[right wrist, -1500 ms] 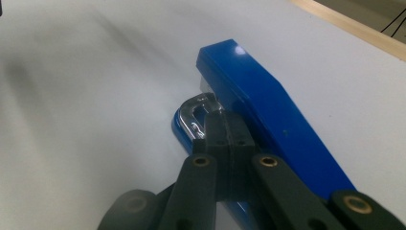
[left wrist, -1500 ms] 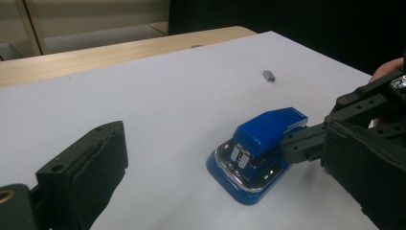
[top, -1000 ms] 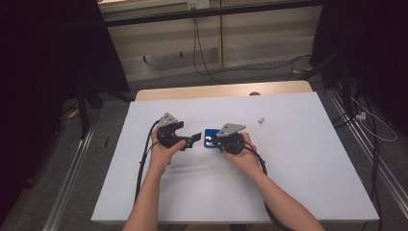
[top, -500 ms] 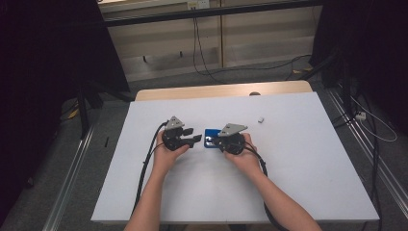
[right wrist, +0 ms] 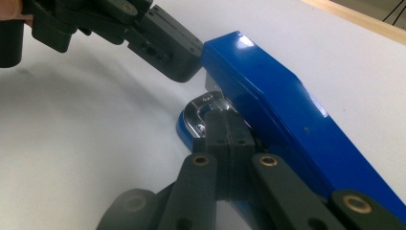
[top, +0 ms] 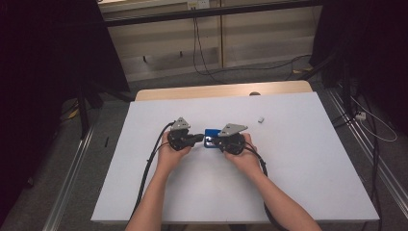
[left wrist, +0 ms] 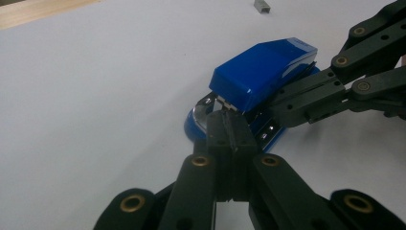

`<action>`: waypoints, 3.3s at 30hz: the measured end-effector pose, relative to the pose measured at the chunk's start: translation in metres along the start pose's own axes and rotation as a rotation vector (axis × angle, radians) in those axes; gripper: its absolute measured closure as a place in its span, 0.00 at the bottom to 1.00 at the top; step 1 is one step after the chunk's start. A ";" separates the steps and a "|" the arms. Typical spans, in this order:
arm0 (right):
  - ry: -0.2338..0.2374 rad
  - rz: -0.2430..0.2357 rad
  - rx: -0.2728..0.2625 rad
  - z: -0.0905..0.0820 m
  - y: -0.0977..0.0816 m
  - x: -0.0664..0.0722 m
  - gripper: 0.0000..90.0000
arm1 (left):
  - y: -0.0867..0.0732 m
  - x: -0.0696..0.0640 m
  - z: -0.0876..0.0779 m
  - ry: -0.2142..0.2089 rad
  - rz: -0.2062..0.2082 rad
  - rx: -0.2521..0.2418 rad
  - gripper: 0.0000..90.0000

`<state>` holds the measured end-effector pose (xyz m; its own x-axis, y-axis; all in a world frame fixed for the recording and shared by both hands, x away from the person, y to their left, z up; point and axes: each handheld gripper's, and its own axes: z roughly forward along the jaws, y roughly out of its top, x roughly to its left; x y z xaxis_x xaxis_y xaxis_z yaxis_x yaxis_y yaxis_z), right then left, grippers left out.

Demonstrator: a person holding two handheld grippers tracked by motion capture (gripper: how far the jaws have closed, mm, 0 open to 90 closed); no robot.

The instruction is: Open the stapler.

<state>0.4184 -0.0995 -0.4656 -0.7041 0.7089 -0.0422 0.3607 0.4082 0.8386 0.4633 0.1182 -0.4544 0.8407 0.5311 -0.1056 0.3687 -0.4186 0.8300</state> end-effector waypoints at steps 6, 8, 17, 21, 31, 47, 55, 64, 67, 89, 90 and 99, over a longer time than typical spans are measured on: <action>0.000 0.003 -0.001 0.000 0.000 0.000 1.00 | 0.000 0.001 0.004 0.002 -0.013 -0.001 1.00; -0.001 0.002 -0.002 0.000 0.000 0.000 1.00 | -0.001 0.002 0.005 -0.002 -0.016 -0.005 1.00; 0.003 0.010 -0.002 0.000 0.000 -0.001 1.00 | 0.006 0.001 0.000 -0.020 -0.046 -0.064 1.00; -0.002 0.016 -0.003 0.000 0.000 0.000 1.00 | 0.009 0.000 -0.002 -0.026 -0.051 -0.076 1.00; -0.018 0.027 -0.004 0.000 0.000 0.002 1.00 | 0.019 -0.005 -0.006 -0.043 -0.055 -0.118 0.99; -0.043 0.112 -0.096 0.000 0.005 0.002 1.00 | 0.021 -0.006 -0.006 -0.038 -0.057 -0.122 0.98; -0.081 0.109 -0.120 0.006 0.009 0.005 1.00 | 0.020 -0.003 -0.004 -0.038 -0.059 -0.124 0.98; -0.122 0.105 -0.135 0.009 0.008 0.009 1.00 | 0.020 -0.003 -0.004 -0.032 -0.066 -0.125 0.97; -0.125 0.105 -0.137 0.009 0.008 0.009 1.00 | 0.018 -0.002 -0.003 -0.032 -0.068 -0.111 0.96; -0.153 0.099 -0.134 0.007 0.009 0.008 1.00 | 0.010 -0.005 0.013 0.000 -0.019 -0.080 1.00; -0.152 0.100 -0.135 0.006 0.009 0.008 1.00 | 0.010 -0.005 0.013 -0.001 -0.023 -0.077 1.00; -0.219 0.096 -0.133 -0.003 0.015 0.006 1.00 | 0.005 -0.003 0.016 0.008 -0.026 -0.063 1.00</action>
<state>0.4180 -0.0908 -0.4512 -0.5160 0.8542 -0.0634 0.3260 0.2643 0.9077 0.4687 0.1027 -0.4582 0.8278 0.5471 -0.1239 0.3648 -0.3573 0.8598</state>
